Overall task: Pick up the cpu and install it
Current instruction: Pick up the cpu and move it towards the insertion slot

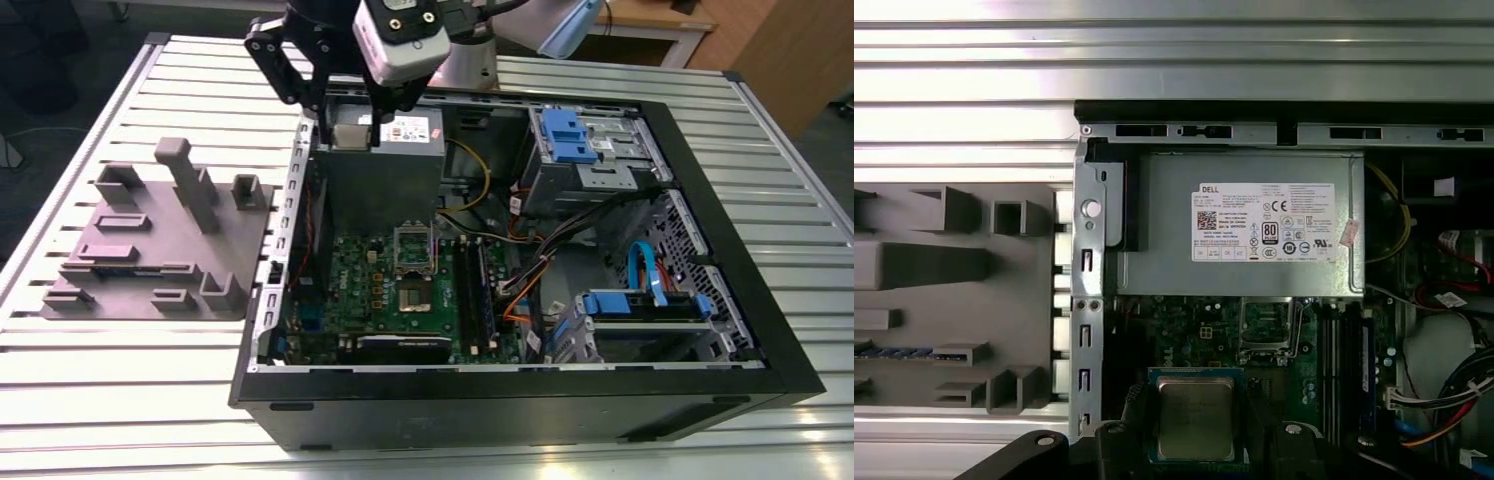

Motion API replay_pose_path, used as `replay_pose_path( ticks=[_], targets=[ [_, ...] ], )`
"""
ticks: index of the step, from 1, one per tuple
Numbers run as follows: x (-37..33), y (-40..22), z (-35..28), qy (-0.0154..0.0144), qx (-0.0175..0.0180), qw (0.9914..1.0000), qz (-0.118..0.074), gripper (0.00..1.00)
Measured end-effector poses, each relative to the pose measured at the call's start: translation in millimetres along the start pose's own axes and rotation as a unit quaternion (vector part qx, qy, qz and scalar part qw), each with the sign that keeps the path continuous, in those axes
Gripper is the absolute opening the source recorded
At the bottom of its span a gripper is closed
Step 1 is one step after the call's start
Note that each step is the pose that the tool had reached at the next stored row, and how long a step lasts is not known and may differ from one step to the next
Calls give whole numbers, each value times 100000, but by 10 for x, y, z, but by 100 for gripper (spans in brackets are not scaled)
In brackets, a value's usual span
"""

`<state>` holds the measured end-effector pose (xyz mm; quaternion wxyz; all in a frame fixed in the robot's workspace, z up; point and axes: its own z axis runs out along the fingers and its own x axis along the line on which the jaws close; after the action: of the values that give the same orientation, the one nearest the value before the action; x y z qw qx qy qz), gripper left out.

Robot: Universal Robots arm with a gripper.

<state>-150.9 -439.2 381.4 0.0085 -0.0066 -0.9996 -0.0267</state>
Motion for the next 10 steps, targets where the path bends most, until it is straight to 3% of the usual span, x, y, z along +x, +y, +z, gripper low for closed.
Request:
replay_pose_path(
  ticks=[10],
  targets=[
    [-152,2,-3,2,2,100000,-1,47]
  ],
)
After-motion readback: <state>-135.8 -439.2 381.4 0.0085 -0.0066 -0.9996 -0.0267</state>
